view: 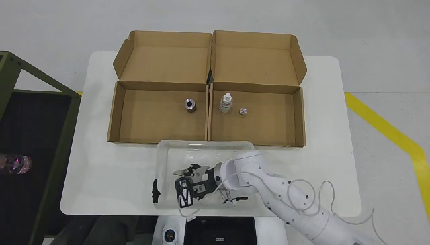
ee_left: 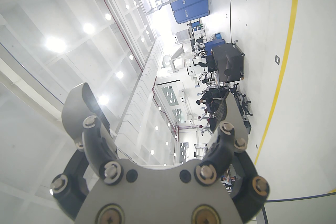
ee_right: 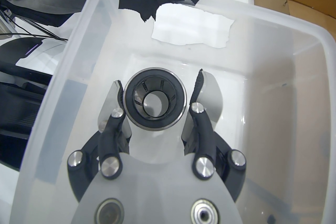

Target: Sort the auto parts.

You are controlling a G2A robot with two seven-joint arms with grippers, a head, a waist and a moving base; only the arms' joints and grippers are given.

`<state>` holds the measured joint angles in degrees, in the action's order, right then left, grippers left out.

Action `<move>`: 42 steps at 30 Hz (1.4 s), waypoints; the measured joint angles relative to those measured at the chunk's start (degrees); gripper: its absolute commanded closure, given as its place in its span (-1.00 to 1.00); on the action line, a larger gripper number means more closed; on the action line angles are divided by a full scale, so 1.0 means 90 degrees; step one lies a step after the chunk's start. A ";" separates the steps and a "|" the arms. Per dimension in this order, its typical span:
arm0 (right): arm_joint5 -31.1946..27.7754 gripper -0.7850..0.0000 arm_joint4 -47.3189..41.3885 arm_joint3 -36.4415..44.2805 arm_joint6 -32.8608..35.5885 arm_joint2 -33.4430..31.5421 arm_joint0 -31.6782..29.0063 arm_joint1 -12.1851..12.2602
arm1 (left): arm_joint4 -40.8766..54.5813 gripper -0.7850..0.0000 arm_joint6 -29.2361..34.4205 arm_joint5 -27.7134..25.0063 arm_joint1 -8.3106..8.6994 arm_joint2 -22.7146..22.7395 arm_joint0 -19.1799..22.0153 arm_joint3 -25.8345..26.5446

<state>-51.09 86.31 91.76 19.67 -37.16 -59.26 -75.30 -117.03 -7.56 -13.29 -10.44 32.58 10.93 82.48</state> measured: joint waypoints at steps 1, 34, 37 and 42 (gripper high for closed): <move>0.0007 0.08 -0.0017 -0.0024 -0.0023 0.0011 0.0015 -0.0006 | 0.0000 -1.00 0.0000 0.0000 0.0000 0.0000 0.0000 0.0000; -0.0240 1.00 -0.0694 0.0669 -0.0783 -0.0885 -0.0019 0.0217 | 0.0000 -1.00 0.0000 0.0000 0.0000 0.0000 0.0000 0.0000; -0.0289 1.00 -0.0858 0.0818 -0.0870 -0.1107 -0.0097 0.0274 | 0.0000 -1.00 0.0000 0.0000 0.0000 0.0000 0.0000 0.0000; -0.0390 1.00 -0.1174 0.1005 -0.1056 -0.1454 -0.0207 0.0357 | 0.0000 -1.00 0.0000 0.0000 0.0000 0.0000 0.0000 0.0000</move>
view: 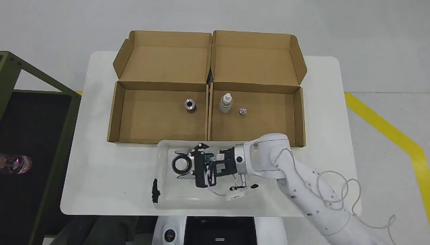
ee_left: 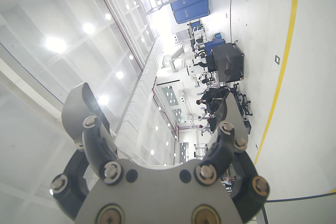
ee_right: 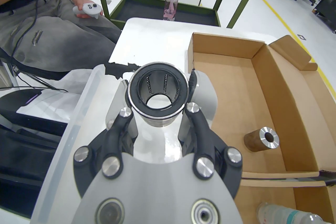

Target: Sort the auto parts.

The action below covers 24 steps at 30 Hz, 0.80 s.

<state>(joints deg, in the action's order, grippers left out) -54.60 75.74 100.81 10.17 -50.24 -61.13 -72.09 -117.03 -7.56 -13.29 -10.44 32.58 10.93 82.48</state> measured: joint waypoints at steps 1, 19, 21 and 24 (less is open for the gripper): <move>-0.0010 1.00 -0.0049 0.0020 -0.0029 -0.0065 -0.0011 0.0014 | 0.0000 -1.00 0.0000 0.0000 0.0000 0.0000 0.0000 0.0000; 0.0090 1.00 -0.0769 0.0000 -0.0250 -0.0791 -0.0060 0.0172 | 0.0000 -1.00 0.0000 0.0000 0.0000 0.0000 0.0000 0.0000; 0.0110 1.00 -0.0841 -0.0019 -0.0235 -0.0797 -0.0020 0.0174 | 0.0000 -1.00 0.0000 0.0000 0.0000 0.0000 0.0000 0.0000; 0.0177 1.00 -0.0924 -0.0091 -0.0209 -0.0773 0.0081 0.0166 | 0.0000 -1.00 0.0000 0.0000 0.0000 0.0000 0.0000 0.0000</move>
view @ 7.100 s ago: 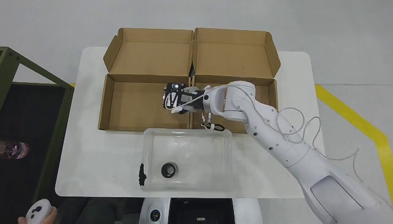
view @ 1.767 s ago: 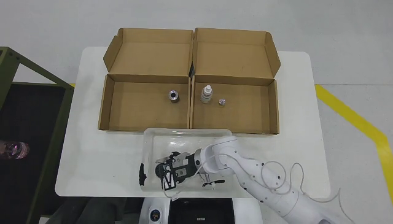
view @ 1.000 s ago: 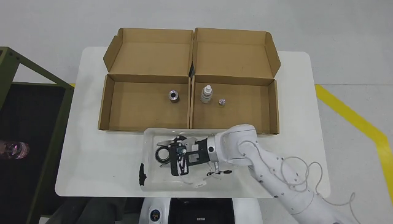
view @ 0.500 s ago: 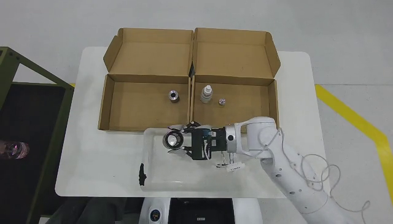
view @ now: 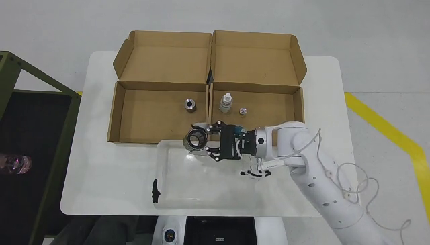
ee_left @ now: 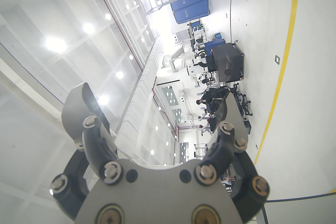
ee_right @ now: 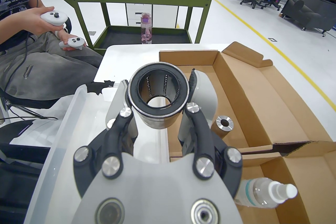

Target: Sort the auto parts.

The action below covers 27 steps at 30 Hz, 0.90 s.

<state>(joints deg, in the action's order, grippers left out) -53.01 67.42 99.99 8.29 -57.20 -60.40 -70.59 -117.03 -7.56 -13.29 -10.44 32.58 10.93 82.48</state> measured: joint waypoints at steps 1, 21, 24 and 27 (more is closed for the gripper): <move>0.0025 1.00 -0.0025 -0.0036 0.0003 0.0016 0.0041 -0.0006 | 0.0000 -1.00 0.0000 0.0000 0.0000 0.0000 0.0000 0.0000; 0.0806 1.00 -0.0259 -0.1713 0.0312 0.1075 0.1555 -0.0409 | 0.0000 -1.00 0.0000 0.0000 0.0000 0.0000 0.0000 0.0000; 0.0881 1.00 -0.0182 -0.1910 0.0385 0.1257 0.1759 -0.0483 | 0.0000 -1.00 0.0000 0.0000 0.0000 0.0000 0.0000 0.0000; 0.0971 1.00 -0.0086 -0.2075 0.0470 0.1406 0.1927 -0.0550 | 0.0000 -1.00 0.0000 0.0000 0.0000 0.0000 0.0000 0.0000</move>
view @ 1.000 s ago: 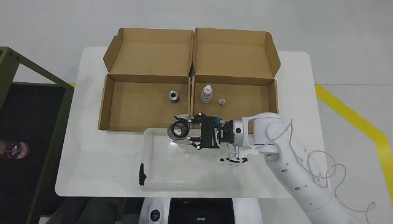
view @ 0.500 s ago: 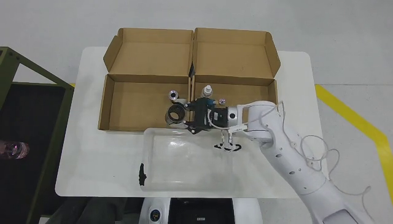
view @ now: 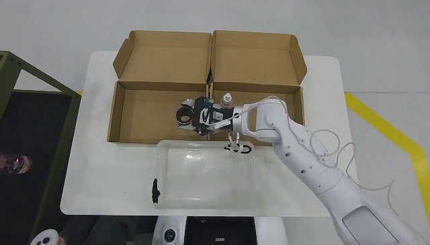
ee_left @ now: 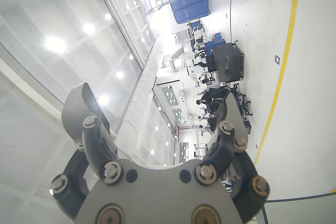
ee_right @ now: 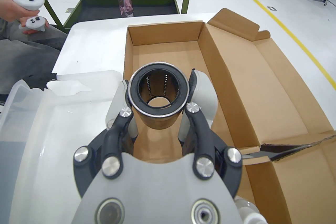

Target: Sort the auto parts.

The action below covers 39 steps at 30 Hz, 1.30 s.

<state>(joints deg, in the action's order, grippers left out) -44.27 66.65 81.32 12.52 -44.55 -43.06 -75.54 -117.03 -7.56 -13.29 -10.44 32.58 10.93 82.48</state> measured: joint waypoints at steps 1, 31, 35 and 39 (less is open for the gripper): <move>0.0027 1.00 0.0038 -0.0049 0.0033 0.0044 0.0047 -0.0019 | 0.0000 -1.00 0.0000 0.0000 0.0000 0.0000 0.0000 0.0000; 0.0448 0.73 0.0849 -0.1490 0.0408 0.1053 0.0764 -0.0585 | 0.0000 -1.00 0.0000 0.0000 0.0000 0.0000 0.0000 0.0000; 0.0447 0.58 0.0917 -0.1617 0.0417 0.1089 0.0796 -0.0633 | 0.0000 -1.00 0.0000 0.0000 0.0000 0.0000 0.0000 0.0000; 0.0422 0.32 0.0981 -0.1690 0.0440 0.1087 0.0808 -0.0656 | 0.0000 -1.00 0.0000 0.0000 0.0000 0.0000 0.0000 0.0000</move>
<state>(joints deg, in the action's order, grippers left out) -40.47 75.48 66.10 16.48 -34.76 -35.80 -81.45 -117.03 -7.56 -13.29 -10.44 32.58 10.93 82.48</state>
